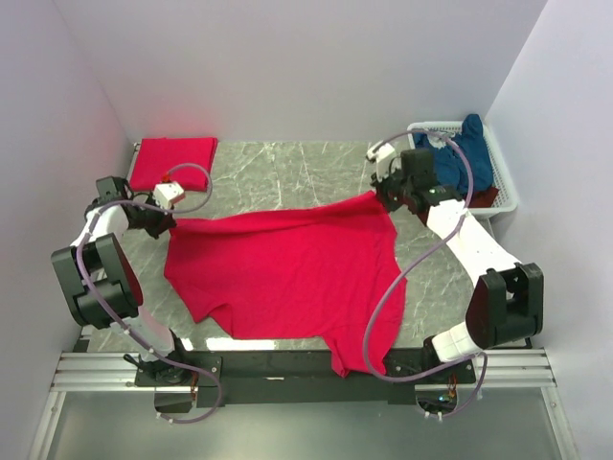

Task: Fold and stack the t-shirts
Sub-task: Fold the tshirt

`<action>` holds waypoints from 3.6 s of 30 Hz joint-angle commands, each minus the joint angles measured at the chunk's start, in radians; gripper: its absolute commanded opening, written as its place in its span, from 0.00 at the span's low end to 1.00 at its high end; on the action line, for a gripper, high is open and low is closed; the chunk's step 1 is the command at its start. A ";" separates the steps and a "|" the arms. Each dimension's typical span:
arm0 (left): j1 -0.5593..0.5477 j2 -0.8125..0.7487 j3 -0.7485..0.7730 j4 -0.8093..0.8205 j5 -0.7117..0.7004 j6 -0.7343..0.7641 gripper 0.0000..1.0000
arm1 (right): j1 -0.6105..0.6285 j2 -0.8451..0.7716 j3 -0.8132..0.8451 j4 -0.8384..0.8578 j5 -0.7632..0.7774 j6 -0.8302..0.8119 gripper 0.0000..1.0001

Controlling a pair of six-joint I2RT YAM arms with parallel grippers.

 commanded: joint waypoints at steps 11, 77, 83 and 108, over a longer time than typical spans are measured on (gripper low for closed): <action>-0.005 -0.029 -0.167 0.112 -0.058 0.090 0.01 | 0.048 -0.131 -0.186 -0.050 -0.013 0.005 0.00; 0.123 -0.089 -0.023 -0.179 0.140 0.265 0.48 | 0.018 -0.130 -0.138 -0.399 -0.177 0.152 0.54; 0.118 -0.024 0.008 -0.031 0.109 -0.162 0.51 | -0.079 0.007 -0.092 -0.338 -0.146 0.304 0.53; 0.124 0.283 0.177 -0.025 0.042 -0.743 0.48 | -0.165 0.345 0.075 -0.221 -0.189 0.450 0.50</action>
